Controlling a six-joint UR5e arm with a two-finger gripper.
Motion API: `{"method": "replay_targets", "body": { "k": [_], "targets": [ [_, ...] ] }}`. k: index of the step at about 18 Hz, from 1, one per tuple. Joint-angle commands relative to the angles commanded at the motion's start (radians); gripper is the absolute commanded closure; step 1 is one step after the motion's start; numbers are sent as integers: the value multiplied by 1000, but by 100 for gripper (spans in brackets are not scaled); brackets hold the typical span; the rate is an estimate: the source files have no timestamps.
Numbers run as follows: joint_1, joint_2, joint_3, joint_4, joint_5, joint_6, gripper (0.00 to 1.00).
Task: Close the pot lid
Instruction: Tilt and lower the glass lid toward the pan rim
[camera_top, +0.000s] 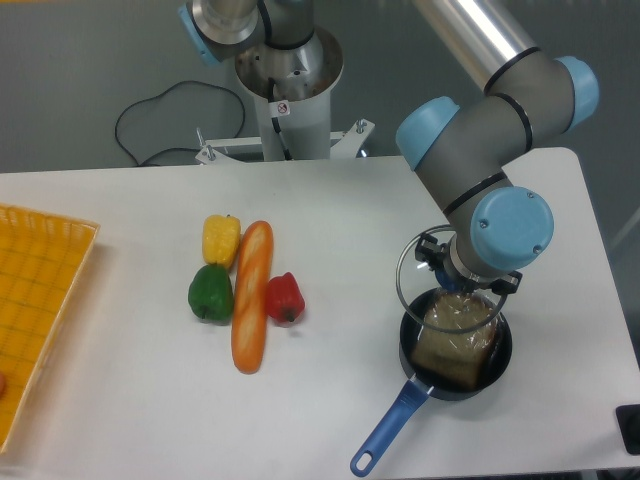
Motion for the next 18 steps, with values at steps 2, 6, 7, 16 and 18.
{"method": "replay_targets", "body": {
  "k": [2, 6, 7, 16, 18],
  "targets": [
    [0, 5, -3, 2, 2, 2, 55],
    [2, 5, -12, 2, 15, 2, 55],
    [2, 6, -14, 2, 15, 2, 55],
    [9, -8, 46, -93, 17, 0, 55],
    [9, -17, 69, -117, 17, -2, 55]
  ]
}}
